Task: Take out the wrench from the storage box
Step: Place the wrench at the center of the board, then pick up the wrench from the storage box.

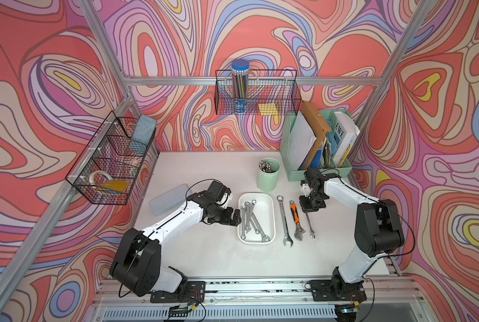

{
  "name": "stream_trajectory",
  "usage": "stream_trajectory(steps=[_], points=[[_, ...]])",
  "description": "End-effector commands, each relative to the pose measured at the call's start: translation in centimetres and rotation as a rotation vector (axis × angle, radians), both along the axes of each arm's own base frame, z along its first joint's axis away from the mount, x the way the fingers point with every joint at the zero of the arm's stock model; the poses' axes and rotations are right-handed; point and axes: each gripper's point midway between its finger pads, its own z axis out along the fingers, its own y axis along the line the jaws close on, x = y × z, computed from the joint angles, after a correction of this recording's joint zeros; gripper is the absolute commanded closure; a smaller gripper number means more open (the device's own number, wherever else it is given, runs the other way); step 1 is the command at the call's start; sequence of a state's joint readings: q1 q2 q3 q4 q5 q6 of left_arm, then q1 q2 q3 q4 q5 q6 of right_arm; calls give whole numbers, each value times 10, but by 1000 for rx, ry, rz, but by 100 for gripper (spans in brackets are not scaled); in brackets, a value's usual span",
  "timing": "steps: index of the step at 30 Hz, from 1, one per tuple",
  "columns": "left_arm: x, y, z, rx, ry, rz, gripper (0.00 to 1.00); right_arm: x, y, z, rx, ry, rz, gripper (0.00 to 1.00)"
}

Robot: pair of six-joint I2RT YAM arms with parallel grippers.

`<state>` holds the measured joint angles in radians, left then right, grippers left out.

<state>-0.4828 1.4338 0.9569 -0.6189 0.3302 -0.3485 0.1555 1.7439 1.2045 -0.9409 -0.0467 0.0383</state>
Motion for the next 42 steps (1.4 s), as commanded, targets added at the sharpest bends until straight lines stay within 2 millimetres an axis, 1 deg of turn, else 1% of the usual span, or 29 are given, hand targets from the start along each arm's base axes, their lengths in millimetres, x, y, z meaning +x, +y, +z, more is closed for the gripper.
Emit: stream_trajectory(steps=[1,3,4,8,15,20,24,28,31,36,42], points=[[2,2,2,18,18,2,1,8,-2,-6,39,-15,-20,100],[2,2,0,19,23,-1,1,7,-2,-9,49,-10,-23,100],[3,2,0,20,23,-2,1,5,-3,-20,42,17,-23,100],[3,2,-1,25,26,-7,1,5,-8,-24,47,17,-32,100],[2,3,-4,34,36,-7,1,6,-15,-38,47,44,-42,100],[1,4,-5,41,38,-7,1,10,-20,-38,52,37,-60,96],[1,3,-7,36,45,-7,1,10,-22,-39,51,38,-67,90],[2,2,-8,37,46,-7,1,12,-24,-38,46,25,-74,86],[2,2,-8,36,48,-7,1,12,-26,-38,42,23,-82,83],[2,2,-7,34,46,-6,1,14,-28,-37,35,18,-92,82],[2,2,-3,28,41,-4,1,17,-32,-32,12,9,-107,76]])
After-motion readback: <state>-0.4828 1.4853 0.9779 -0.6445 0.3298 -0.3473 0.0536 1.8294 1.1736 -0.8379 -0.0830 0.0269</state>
